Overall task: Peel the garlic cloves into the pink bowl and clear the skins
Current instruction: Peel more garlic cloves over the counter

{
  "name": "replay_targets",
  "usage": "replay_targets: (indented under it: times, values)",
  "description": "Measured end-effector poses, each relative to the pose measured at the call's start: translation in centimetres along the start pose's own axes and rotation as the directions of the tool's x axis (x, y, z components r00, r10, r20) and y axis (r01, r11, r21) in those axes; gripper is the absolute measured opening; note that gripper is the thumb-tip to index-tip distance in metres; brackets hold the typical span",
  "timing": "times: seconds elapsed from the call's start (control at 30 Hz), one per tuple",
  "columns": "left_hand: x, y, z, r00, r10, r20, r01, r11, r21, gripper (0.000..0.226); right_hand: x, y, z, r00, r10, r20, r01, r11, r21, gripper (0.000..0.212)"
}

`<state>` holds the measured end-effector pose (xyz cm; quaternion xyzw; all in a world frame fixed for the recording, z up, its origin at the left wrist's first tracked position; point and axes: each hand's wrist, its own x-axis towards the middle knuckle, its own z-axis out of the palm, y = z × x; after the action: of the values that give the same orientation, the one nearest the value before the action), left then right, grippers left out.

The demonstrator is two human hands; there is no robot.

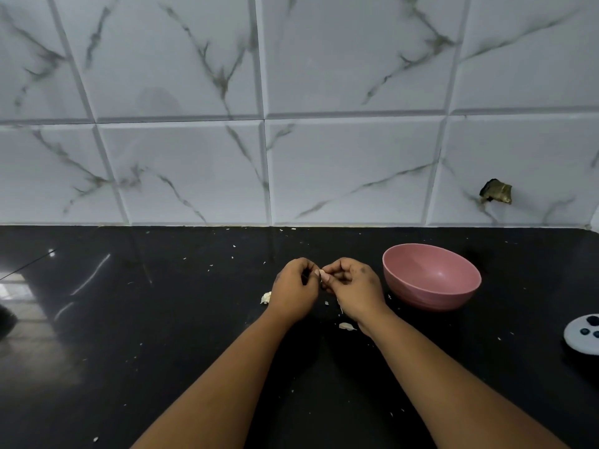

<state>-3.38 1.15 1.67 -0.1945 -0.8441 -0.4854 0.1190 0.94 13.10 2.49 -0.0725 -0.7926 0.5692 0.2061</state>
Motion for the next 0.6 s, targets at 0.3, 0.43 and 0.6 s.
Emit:
replay_targets:
  times: [0.3,0.43,0.6]
  values:
    - [-0.4,0.3,-1.0,0.984,0.170,0.054,-0.178,0.951,0.253,0.007,0.2,-0.1,-0.6,0.995,0.078,0.066,-0.084,0.992,0.099,0.009]
    - [-0.2,0.2,-1.5,0.972,0.218,0.089,-0.235,0.917,0.321,0.013,-0.1,-0.4,-0.6,0.987,0.112,0.115,-0.123,0.987,0.099,0.009]
    - [0.3,0.1,-1.9,0.965,0.224,0.133,-0.256,0.913,0.317,0.012,-0.3,-1.0,-1.1,0.961,0.145,0.236,-0.201,0.951,0.234,0.008]
